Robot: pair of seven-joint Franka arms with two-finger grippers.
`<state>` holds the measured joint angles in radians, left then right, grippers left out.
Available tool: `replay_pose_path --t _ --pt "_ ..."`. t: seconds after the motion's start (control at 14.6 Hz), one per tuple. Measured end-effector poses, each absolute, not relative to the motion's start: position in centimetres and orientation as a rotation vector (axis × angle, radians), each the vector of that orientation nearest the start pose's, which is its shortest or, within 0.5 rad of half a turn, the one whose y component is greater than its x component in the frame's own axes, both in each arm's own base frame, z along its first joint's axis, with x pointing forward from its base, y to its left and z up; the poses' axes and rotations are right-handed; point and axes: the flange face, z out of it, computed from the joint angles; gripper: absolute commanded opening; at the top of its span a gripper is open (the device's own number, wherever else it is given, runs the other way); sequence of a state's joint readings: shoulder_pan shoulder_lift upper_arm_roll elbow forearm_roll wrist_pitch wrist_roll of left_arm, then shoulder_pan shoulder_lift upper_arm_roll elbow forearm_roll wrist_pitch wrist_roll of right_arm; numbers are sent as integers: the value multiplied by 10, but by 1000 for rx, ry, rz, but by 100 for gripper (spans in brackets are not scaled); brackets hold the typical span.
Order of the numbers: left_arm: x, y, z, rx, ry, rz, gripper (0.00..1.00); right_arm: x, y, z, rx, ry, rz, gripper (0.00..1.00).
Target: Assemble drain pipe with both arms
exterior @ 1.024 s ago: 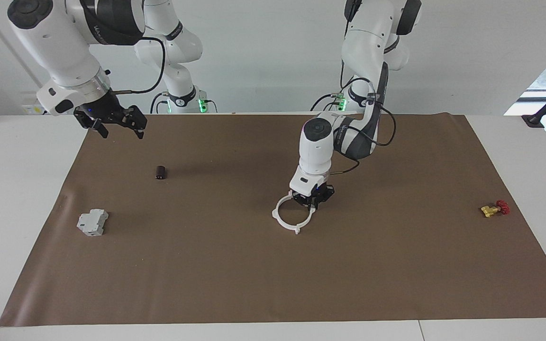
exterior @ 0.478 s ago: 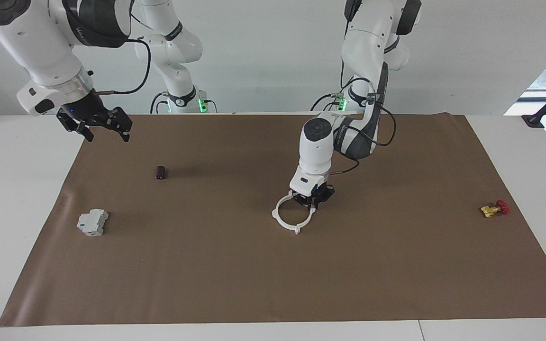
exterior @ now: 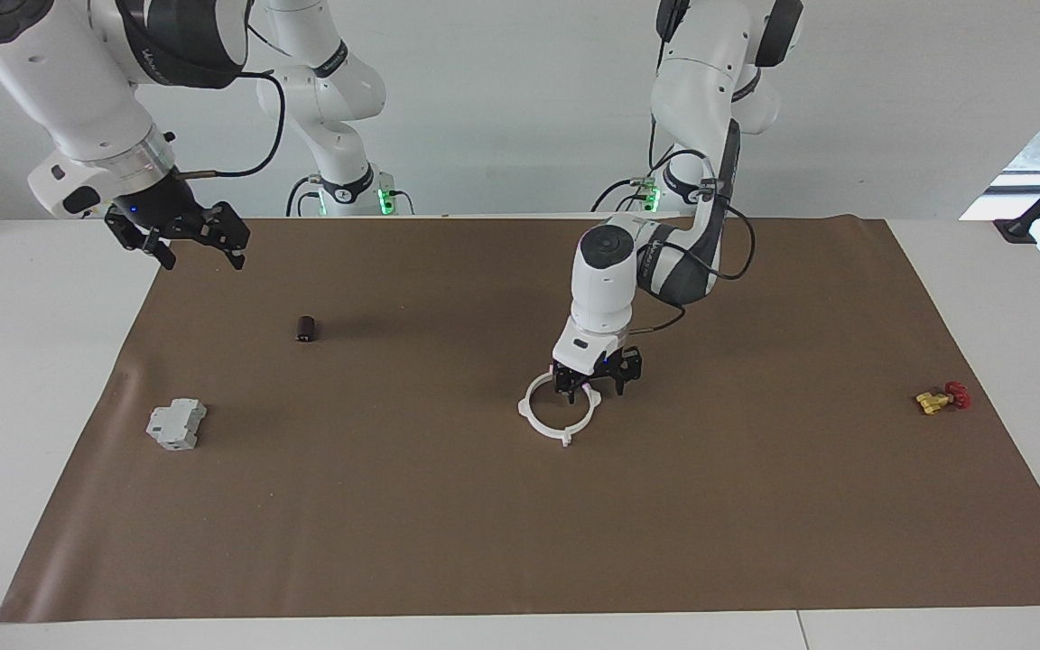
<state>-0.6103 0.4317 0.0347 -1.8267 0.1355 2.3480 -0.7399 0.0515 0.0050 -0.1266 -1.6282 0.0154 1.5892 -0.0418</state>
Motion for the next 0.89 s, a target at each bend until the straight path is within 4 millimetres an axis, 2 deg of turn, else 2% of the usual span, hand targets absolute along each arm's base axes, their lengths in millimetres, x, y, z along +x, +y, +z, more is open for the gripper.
replay_pose_path --t 0.14,0.2,0.48,0.89 --pt "559 -341 323 -3101 -155 -253 100 554 -36 599 -3123 42 65 100" --pt "568 -325 338 -3103 -195 -273 100 553 -34 602 -3123 37 69 100" --pt "592 -233 405 -3092 -216 -236 100 553 -34 610 -3124 35 57 100" --pt "605 -105 455 -3141 -124 -152 100 552 -33 610 -3123 36 68 100"
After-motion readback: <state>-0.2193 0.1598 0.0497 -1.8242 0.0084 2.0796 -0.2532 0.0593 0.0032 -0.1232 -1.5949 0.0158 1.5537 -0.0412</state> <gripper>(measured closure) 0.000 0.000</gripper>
